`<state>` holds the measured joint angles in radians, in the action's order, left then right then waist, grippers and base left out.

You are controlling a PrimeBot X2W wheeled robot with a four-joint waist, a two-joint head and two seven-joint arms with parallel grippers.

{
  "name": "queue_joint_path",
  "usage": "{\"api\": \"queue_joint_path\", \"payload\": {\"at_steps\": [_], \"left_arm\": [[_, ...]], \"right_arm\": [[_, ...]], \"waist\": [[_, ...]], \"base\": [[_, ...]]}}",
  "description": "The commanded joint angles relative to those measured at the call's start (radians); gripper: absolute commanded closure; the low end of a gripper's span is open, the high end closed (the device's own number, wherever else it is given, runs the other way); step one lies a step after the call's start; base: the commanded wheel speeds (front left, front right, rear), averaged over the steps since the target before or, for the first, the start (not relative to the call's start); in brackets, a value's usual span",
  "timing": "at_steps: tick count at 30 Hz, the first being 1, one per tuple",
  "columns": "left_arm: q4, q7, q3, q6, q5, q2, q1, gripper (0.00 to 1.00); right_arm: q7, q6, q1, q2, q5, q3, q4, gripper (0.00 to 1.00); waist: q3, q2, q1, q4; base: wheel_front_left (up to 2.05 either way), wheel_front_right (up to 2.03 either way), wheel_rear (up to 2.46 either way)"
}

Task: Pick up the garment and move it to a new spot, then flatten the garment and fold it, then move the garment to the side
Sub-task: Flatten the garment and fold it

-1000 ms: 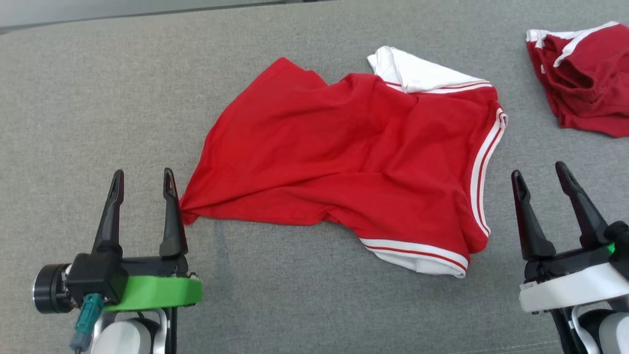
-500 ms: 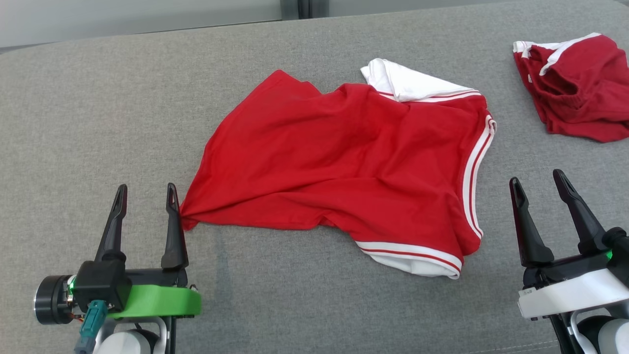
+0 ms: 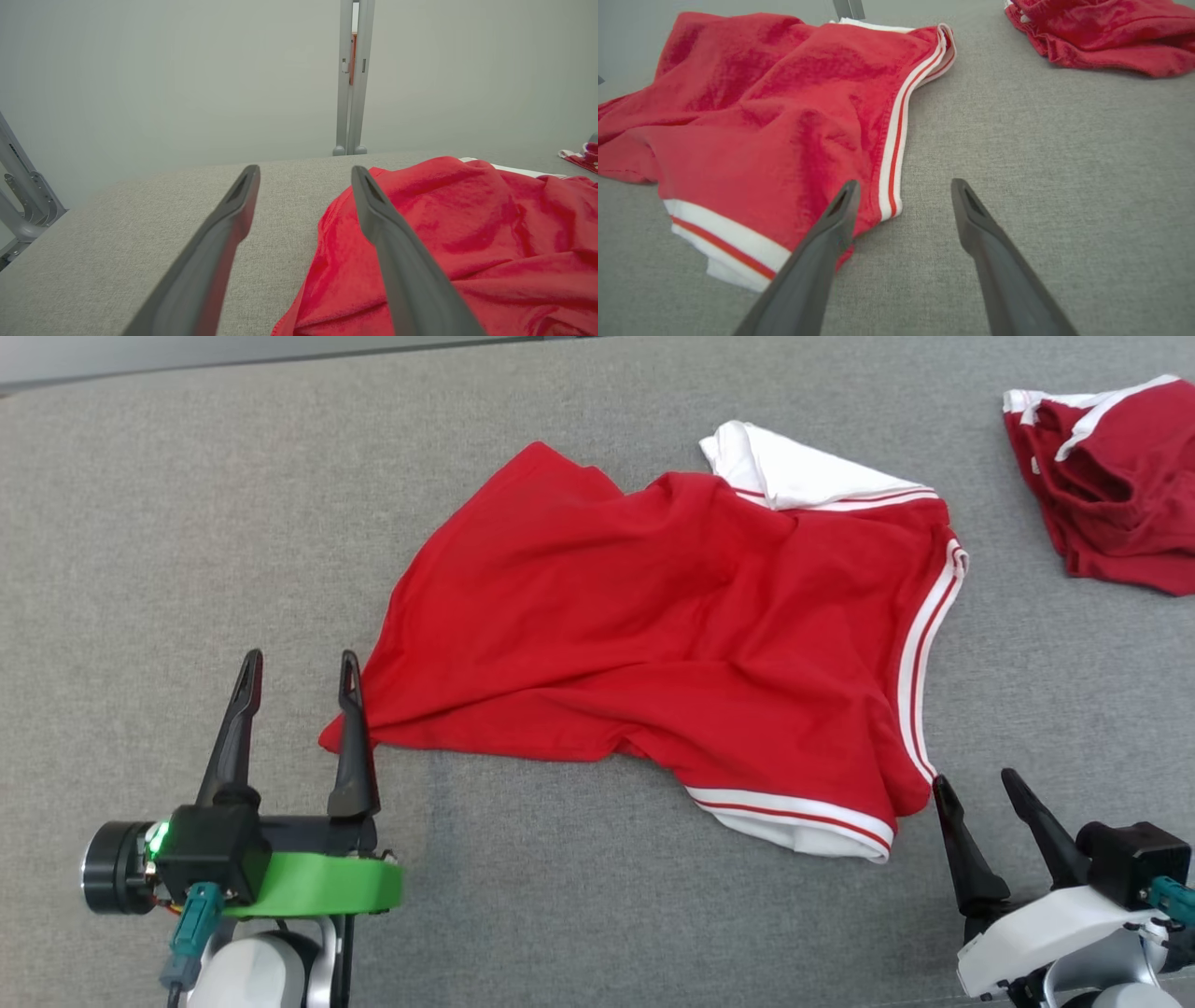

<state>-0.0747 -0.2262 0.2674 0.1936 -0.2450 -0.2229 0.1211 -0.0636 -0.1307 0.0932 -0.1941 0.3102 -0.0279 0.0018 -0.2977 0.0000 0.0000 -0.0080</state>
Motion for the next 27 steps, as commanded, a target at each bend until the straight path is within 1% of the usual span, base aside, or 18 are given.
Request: {"api": "queue_joint_path", "payload": {"at_steps": [1,6,10,11,13,14,21,27], "left_arm": [[0.000,-0.006,0.005,-0.004,0.005,0.003,0.025,0.00],[0.008,-0.012,0.012,-0.008,0.008,0.008,0.053,0.00],[0.023,-0.019,0.015,-0.011,0.008,0.011,0.068,0.00],[0.026,-0.020,0.017,-0.010,0.011,0.012,0.071,0.00],[0.029,-0.022,0.018,-0.009,0.012,0.015,0.077,0.00],[0.029,-0.024,0.019,-0.008,0.012,0.017,0.078,0.00],[0.032,-0.031,0.022,-0.006,0.009,0.024,0.078,0.00],[0.030,-0.034,0.026,-0.005,0.012,0.031,0.084,0.00]], "right_arm": [[-0.012,0.000,-0.035,-0.004,0.016,-0.004,0.032,0.00],[-0.017,0.000,-0.121,-0.025,0.058,-0.045,0.168,0.00],[0.002,0.000,-0.185,-0.049,0.098,-0.115,0.253,0.00],[0.004,0.000,-0.197,-0.056,0.110,-0.132,0.269,0.20],[0.013,0.000,-0.213,-0.070,0.132,-0.157,0.291,0.84],[0.014,-0.001,-0.216,-0.074,0.140,-0.167,0.297,1.00],[-0.013,0.000,-0.253,-0.112,0.188,-0.201,0.289,1.00],[-0.074,0.000,-0.304,-0.157,0.177,-0.174,0.225,1.00]], "waist": [[-0.028,0.0000,0.0000,0.013],[-0.062,0.0000,0.0000,0.018],[-0.073,0.0000,0.0000,0.025],[-0.074,0.0000,0.0000,0.028],[-0.074,0.0000,0.0000,0.032],[-0.074,0.0000,0.0000,0.034],[-0.073,0.0000,0.0000,0.040],[-0.072,0.0000,0.0000,0.041]], "base": [[0.00,0.00,0.00],[0.00,0.00,0.00],[0.00,0.00,0.00],[0.00,0.00,0.00],[0.00,0.00,0.00],[0.00,0.00,0.00],[0.00,0.00,0.00],[0.00,0.00,0.00]]}}
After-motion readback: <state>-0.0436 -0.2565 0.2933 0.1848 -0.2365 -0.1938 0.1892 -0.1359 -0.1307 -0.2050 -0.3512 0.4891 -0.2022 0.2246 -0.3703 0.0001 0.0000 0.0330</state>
